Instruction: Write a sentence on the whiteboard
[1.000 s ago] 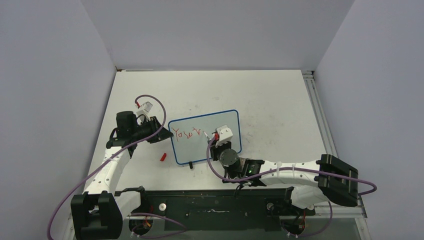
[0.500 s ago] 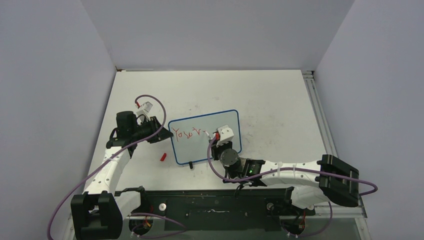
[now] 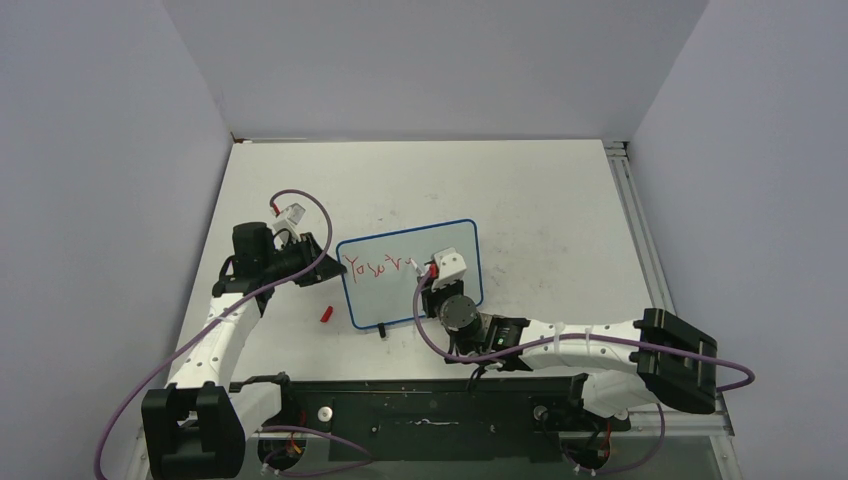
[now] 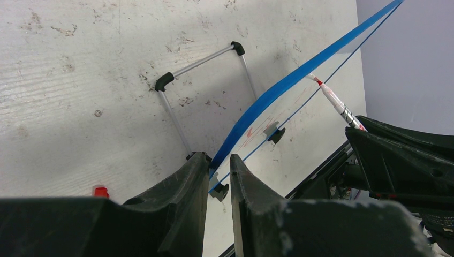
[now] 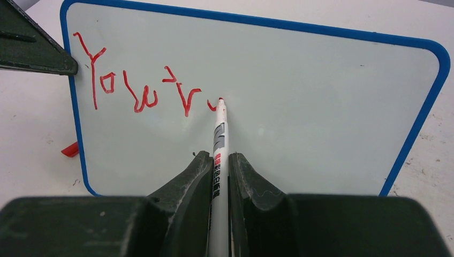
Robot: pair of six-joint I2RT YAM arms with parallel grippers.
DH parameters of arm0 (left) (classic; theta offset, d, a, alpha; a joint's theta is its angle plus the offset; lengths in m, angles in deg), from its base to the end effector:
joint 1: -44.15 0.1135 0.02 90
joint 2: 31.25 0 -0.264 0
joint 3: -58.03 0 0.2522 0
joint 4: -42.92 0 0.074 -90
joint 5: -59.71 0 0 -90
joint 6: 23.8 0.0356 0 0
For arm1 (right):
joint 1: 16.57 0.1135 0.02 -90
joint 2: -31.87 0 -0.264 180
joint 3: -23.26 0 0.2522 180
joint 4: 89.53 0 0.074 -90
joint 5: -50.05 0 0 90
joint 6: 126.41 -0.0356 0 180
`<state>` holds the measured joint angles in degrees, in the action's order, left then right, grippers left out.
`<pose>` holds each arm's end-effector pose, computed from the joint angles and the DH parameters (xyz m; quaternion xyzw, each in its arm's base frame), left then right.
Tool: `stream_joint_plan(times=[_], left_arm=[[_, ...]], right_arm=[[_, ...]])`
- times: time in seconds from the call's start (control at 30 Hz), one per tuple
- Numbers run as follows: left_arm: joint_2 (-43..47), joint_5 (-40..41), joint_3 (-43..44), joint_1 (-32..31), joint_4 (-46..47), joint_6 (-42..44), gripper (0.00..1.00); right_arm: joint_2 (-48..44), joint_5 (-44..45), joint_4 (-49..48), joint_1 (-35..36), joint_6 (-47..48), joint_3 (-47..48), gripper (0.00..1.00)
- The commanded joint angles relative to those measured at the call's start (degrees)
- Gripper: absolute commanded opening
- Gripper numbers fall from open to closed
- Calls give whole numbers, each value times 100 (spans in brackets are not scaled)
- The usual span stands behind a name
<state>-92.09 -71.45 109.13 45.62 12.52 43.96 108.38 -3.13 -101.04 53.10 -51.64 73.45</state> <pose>0.2175 -0.0179 0.2364 -0.0294 0.8613 -0.3847 0.3307 0.1185 0.2585 0.2322 -0.1725 0.7567 0.2061 0.5960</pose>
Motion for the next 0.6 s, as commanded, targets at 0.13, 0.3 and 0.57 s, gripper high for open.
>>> stream_joint_plan(times=[0.13,0.3,0.57], left_arm=[[6,-183,170,-49,179,29,20],[2,-182,177,-46,179,27,20],[17,-188,183,-50,179,27,20]], right_arm=[[232,-149,-262,-86,74,286,5],[243,-183,-246,-85,53,282,5],[241,-150,-165,3,-170,62,5]])
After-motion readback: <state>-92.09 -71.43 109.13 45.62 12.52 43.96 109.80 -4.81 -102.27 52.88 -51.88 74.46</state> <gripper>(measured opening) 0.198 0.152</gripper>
